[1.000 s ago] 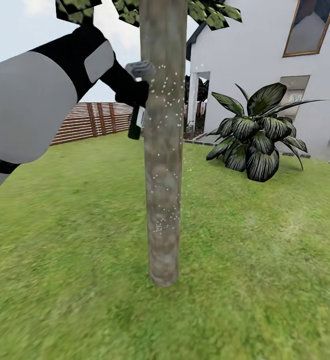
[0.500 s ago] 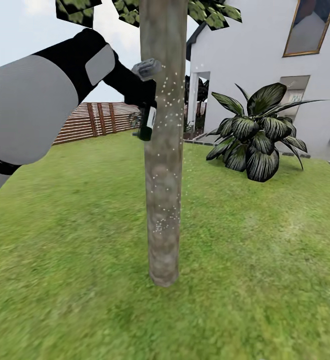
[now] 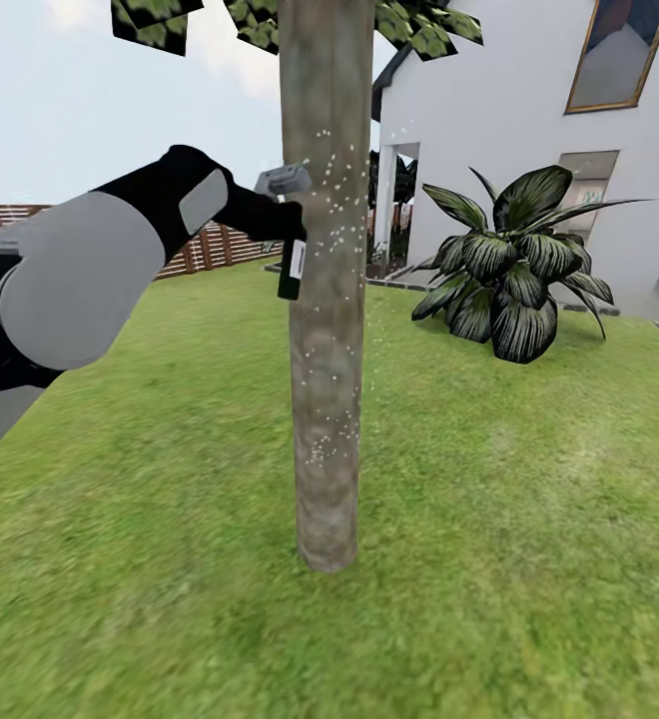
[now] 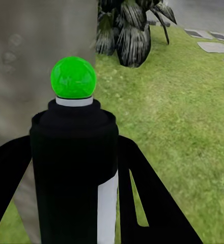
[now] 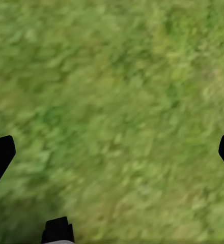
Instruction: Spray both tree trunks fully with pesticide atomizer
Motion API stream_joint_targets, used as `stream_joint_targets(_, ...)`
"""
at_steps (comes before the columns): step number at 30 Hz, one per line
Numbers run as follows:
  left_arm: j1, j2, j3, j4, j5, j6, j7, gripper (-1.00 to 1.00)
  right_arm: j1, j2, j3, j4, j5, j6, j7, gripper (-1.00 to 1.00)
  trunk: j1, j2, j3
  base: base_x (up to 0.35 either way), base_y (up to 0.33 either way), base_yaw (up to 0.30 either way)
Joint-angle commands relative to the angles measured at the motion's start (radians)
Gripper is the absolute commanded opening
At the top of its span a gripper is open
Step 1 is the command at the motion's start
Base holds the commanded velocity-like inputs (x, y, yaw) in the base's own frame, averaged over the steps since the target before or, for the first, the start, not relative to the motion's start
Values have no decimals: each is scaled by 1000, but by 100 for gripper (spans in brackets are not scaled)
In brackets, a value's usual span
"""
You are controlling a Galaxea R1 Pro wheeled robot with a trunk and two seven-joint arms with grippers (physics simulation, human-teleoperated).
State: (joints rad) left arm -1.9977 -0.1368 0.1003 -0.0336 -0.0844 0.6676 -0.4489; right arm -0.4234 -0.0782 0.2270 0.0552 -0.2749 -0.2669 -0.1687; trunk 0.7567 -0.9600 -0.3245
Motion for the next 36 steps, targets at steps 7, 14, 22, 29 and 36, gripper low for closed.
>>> stream_joint_targets(7,3,2,2,0,2,-11,1,-100,0,0,0,0,0,0,0,100,0,0,0,-177,10,0)
stream_joint_targets(14,94,0,4,1,32,-133,-5,-100,0,0,0,0,0,0,0,100,0,0,0,-84,12,0)
stream_joint_targets(22,171,80,4,-1,129,-147,-13,-100,0,0,0,0,0,0,0,100,0,0,0,0,0,0)
stream_joint_targets(29,175,156,2,-1,127,-146,98,-100,0,0,0,0,0,0,0,100,0,0,0,0,0,0)
stream_joint_targets(36,197,72,1,1,130,-146,101,-100,0,0,0,0,0,0,0,100,0,0,0,0,0,0)
